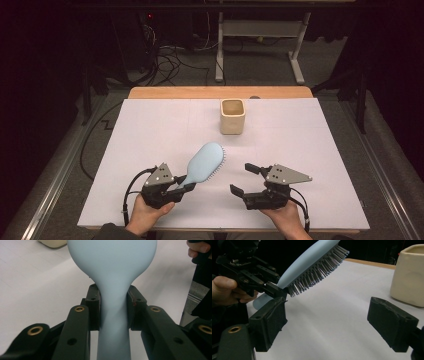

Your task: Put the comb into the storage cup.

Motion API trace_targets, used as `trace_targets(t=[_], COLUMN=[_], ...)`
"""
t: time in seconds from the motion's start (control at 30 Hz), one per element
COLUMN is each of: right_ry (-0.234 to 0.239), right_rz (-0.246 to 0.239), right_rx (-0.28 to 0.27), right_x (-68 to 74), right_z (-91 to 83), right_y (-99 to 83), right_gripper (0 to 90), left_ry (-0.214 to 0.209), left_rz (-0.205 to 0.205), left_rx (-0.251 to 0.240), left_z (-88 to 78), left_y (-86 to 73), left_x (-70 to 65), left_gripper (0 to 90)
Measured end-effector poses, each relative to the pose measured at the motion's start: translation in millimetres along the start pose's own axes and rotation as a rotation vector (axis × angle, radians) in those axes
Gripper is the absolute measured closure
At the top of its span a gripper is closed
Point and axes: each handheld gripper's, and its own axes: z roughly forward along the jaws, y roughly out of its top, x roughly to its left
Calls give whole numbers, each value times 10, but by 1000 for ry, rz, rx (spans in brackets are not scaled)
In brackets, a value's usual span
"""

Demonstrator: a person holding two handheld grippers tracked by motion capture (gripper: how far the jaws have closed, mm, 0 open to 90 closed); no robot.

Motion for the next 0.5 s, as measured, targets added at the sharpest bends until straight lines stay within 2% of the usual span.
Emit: trace_targets(t=[0.5], right_ry=[44], right_rz=[27], right_rx=[16], right_x=[61], right_z=[213], right_y=[57], right_gripper=[161], left_ry=[-9], left_rz=[18], left_rx=[-2], left_z=[33], left_y=[33], left_x=[-41], left_gripper=[693])
